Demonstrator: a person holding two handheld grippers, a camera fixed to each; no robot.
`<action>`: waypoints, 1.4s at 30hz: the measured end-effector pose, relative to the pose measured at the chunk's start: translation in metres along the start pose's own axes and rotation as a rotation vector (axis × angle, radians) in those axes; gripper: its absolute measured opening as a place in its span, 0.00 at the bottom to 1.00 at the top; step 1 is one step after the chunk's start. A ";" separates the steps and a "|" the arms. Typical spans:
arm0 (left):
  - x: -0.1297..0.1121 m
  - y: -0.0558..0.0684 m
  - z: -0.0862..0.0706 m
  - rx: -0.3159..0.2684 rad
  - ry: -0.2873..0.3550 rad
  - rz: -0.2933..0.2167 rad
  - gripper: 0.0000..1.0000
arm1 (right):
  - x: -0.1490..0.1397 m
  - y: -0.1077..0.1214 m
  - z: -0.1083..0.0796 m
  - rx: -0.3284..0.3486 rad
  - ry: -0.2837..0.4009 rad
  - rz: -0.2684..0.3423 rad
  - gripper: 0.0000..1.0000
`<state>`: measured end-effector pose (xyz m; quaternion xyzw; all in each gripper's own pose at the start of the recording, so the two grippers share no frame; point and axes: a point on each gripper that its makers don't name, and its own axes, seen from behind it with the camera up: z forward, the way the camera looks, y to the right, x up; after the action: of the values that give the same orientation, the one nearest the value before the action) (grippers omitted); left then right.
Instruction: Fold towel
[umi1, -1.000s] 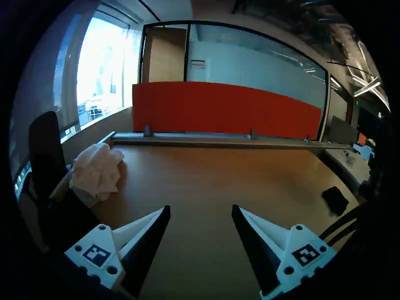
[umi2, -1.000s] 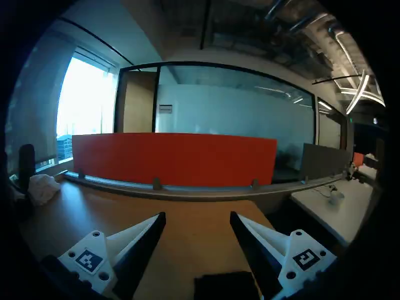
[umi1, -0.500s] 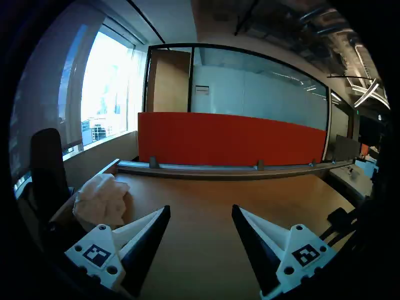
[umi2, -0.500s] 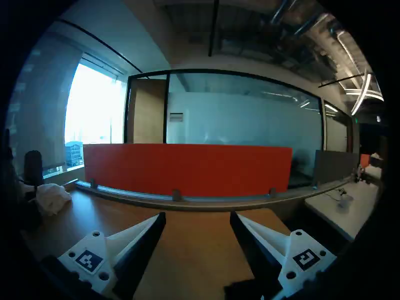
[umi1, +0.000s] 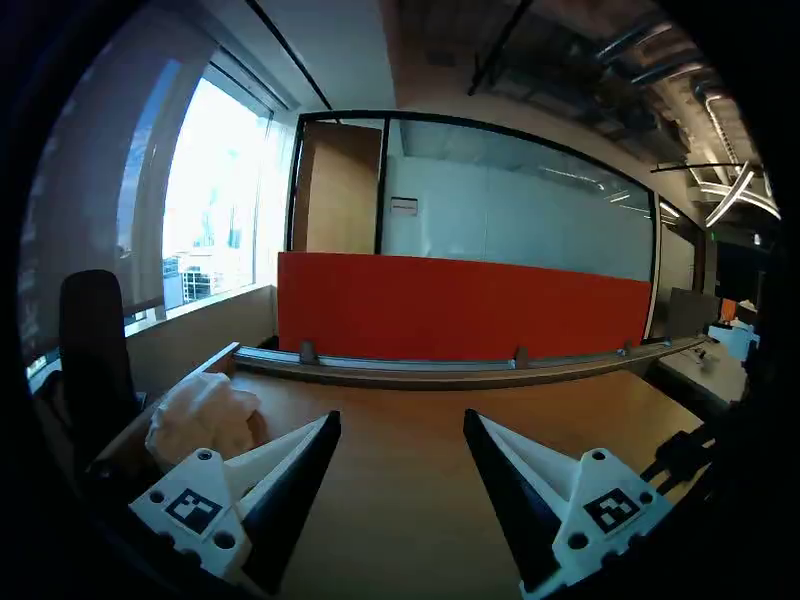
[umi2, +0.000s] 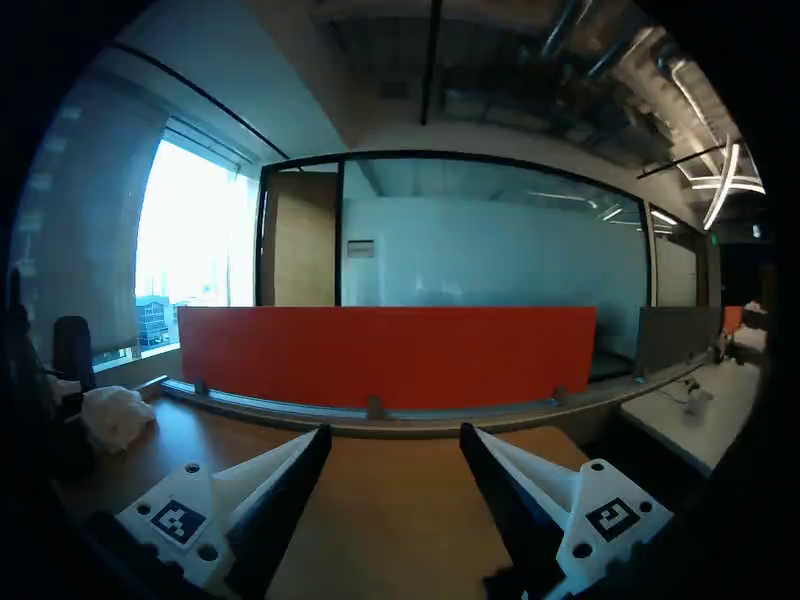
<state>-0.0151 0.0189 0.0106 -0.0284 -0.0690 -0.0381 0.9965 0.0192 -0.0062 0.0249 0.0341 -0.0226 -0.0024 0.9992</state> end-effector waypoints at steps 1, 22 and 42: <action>0.001 0.000 0.000 0.000 0.004 0.001 0.91 | 0.002 -0.002 0.000 0.000 0.000 -0.002 0.99; -0.035 -0.019 0.003 0.047 0.101 0.076 0.91 | 0.000 -0.033 -0.012 -0.001 0.002 0.000 0.99; -0.106 -0.030 0.012 0.068 0.154 0.065 0.91 | -0.038 -0.047 0.001 -0.001 0.007 0.004 1.00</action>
<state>-0.1235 -0.0021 0.0091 0.0061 0.0074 -0.0056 0.9999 -0.0190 -0.0530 0.0206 0.0336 -0.0192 -0.0005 0.9993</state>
